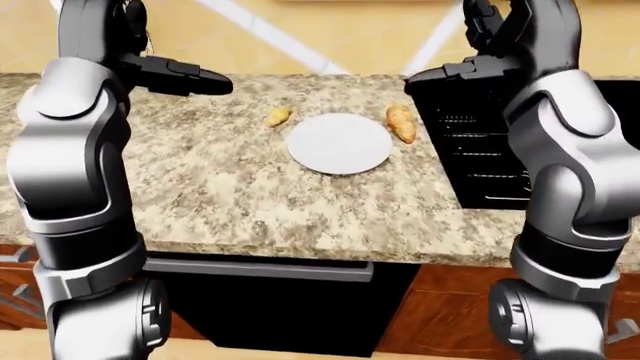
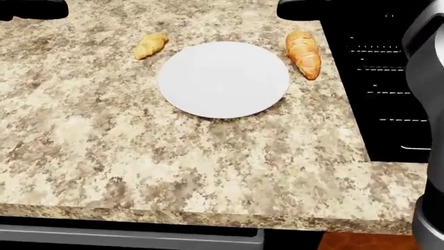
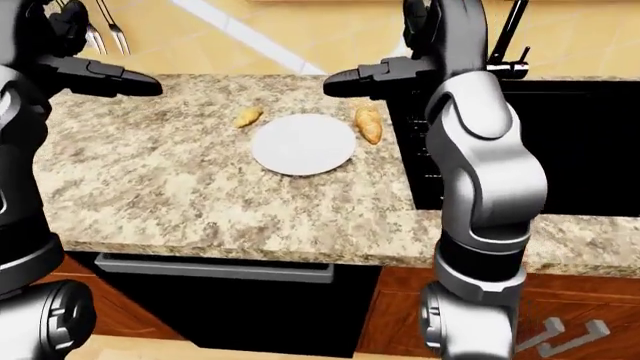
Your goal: Place the pastries on the plates.
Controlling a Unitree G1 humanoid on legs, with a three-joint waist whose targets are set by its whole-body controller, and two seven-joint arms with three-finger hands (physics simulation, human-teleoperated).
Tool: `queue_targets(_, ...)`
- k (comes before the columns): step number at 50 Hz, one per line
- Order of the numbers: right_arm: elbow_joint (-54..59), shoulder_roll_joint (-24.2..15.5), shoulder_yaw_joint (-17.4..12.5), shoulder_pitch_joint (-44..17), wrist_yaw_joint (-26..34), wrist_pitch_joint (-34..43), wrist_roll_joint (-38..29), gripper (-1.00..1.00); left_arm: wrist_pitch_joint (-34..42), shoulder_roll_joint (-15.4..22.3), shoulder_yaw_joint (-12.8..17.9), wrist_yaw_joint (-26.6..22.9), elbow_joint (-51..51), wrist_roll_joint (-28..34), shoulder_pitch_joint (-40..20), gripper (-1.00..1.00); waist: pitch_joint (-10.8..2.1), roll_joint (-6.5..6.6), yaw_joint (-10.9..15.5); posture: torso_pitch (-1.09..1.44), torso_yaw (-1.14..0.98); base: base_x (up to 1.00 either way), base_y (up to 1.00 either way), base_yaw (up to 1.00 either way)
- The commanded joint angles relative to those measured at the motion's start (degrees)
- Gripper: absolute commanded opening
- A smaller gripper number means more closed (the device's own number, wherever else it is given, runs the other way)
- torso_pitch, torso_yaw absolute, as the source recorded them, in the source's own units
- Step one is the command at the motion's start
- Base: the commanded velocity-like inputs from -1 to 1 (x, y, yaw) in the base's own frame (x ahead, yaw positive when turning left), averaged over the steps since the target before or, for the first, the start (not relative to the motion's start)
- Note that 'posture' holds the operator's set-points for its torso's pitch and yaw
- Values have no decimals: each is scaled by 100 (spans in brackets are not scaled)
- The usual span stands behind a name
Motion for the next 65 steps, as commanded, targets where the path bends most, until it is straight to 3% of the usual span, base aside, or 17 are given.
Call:
queue_targets(1,-131,-20,-11,-143,10,-112,24,100,-107,86,82,34,-131,36,-128,100,-131,29,17,0,0,23,0,0)
queue_targets(3,-154,-32,-23,-134,15,-94,37,100,-120,81,60,32,-110,47,-149,100,-260,377,-12,0,0,21,0,0)
queue_targets(4,-154,-37,-25,-132,12,-96,35,100,-123,81,65,37,-101,55,-151,100,-206,172,19,0,0,23,0,0)
queue_targets(6,-117,-36,-35,-106,-9,-146,19,100,-119,86,64,25,-107,65,-145,100,-145,301,26,0,0,22,0,0)
queue_targets(12,-139,-30,-21,-132,-63,-140,72,100,-125,101,84,5,-109,72,-131,100,63,-7,52,0,0,3,0,0)
queue_targets(15,-129,-35,-6,-135,-48,-170,55,100,-132,120,103,-5,-118,73,-98,100,-26,-422,113,0,0,0,0,0)
queue_targets(16,-123,-18,-29,-149,-67,-147,75,100,-131,120,112,-2,-123,68,-92,100,-4,-249,135,0,0,0,0,0)
queue_targets(20,-108,19,-96,-145,-208,-98,251,100,-155,113,114,3,-140,73,-44,100,-266,-229,-20,0,0,0,0,-34)
queue_targets(23,-80,-27,-51,-149,-236,-139,244,100,-163,117,102,-9,-144,80,-37,100,-252,-194,67,0,0,0,0,-56)
queue_targets(25,-50,-102,46,-144,-195,-148,116,100,-163,122,103,-11,-131,86,-59,100,-76,-171,-6,0,0,0,0,0)
queue_targets(29,-95,-71,23,-173,-101,-79,57,100,-164,111,75,-21,-101,114,-99,100,-31,207,-47,0,0,0,0,0)
queue_targets(30,-120,-71,20,-178,-73,-57,56,100,-174,108,64,-18,-84,127,-120,100,-57,0,-14,0,0,0,0,0)
queue_targets(35,-162,-40,-12,-207,-50,-25,82,100,-191,90,68,-23,-46,140,-143,100,-171,-242,82,0,0,0,0,0)
queue_targets(44,-173,12,16,-96,-26,-74,39,100,-254,70,-9,-57,264,178,-338,100,-164,-199,108,0,0,0,0,0)
queue_targets(56,-144,-61,-44,-307,-59,114,65,100,-2773,-115,-464,-63,5481,722,-3034,100,-206,-237,147,0,0,0,0,0)
queue_targets(61,-172,-252,-75,-595,-87,375,91,100,-3726,-327,-548,-32,7169,971,-3519,100,-214,-260,144,0,0,0,0,0)
queue_targets(65,-323,-355,-106,-779,-166,690,109,100,-3555,-473,-498,241,7593,1154,-3509,100,-210,-272,125,0,0,0,0,0)
